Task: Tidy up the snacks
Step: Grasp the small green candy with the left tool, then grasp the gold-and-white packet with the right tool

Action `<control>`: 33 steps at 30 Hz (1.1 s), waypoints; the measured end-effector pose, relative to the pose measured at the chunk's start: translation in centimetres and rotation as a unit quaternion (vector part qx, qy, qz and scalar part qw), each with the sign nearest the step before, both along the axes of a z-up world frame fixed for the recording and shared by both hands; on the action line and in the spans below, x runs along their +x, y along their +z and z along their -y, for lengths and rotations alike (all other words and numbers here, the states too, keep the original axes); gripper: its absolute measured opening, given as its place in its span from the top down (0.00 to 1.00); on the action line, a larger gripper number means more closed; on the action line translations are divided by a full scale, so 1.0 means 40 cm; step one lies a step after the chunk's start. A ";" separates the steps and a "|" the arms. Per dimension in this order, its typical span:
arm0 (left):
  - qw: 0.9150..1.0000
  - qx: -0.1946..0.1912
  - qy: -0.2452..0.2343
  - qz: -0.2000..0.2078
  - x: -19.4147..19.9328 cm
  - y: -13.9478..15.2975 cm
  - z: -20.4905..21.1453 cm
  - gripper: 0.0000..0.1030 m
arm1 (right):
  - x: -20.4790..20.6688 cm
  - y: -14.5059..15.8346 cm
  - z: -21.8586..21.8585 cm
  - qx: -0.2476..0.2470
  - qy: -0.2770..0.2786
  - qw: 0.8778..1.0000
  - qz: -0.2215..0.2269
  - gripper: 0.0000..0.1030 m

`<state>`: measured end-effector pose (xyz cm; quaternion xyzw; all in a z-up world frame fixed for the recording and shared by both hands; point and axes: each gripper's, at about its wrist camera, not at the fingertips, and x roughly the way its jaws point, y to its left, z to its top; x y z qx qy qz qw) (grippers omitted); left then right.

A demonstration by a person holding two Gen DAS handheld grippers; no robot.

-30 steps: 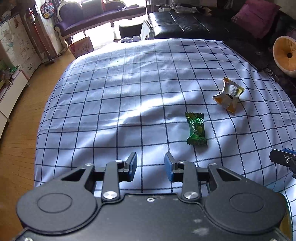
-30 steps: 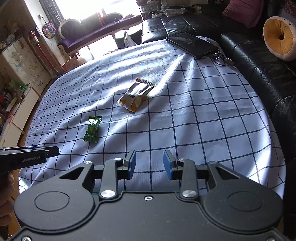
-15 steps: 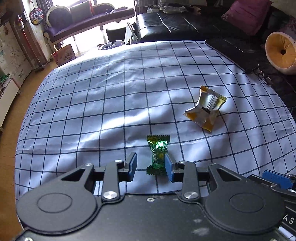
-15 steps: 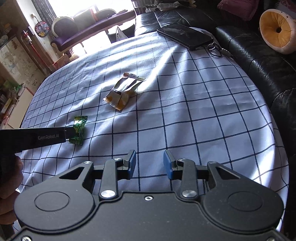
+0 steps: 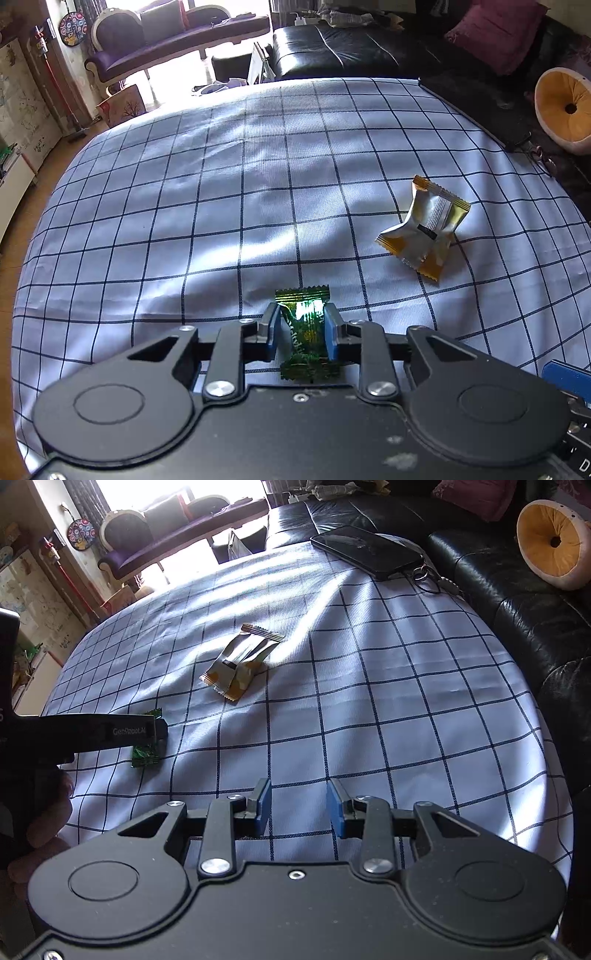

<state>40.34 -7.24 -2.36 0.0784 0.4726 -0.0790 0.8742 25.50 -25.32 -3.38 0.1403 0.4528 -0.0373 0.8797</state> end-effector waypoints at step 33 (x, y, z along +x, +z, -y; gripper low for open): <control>0.999 0.007 0.034 0.037 -0.024 -0.050 -0.172 0.79 | 0.242 0.020 -0.057 0.016 -0.043 0.998 0.049 0.56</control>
